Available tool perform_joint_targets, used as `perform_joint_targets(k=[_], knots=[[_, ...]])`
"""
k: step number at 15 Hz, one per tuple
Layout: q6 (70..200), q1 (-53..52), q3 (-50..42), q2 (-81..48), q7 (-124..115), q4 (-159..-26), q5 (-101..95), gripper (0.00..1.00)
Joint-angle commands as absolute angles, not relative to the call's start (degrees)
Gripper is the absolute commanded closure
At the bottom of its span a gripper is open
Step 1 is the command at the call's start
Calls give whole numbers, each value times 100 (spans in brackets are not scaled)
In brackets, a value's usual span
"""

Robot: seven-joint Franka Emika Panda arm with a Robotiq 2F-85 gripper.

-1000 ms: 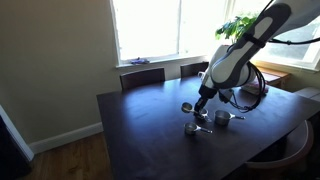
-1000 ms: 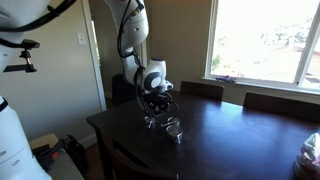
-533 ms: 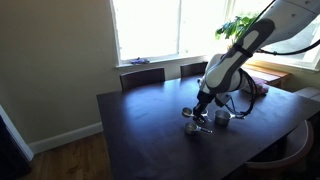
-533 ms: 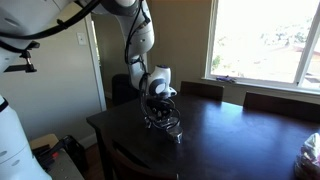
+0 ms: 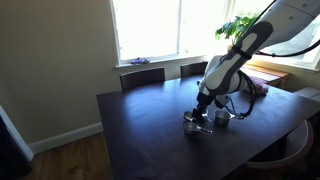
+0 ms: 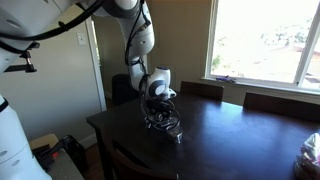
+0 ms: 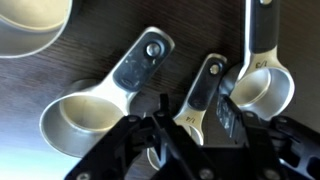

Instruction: Separate the pots

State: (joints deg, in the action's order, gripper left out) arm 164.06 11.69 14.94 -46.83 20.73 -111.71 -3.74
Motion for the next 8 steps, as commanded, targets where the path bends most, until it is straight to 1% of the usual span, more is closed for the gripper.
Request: perform_joint_targets(k=[1, 3, 4, 8], knots=[[16437, 1120, 1467, -4191, 2075, -11661, -364, 16], [16480, 1133, 1498, -3977, 2178, -11887, -423, 3], [16506, 1155, 1538, -3848, 2261, -12020, -449, 0], [16614, 1146, 1612, -3358, 2423, -12433, -460, 0]])
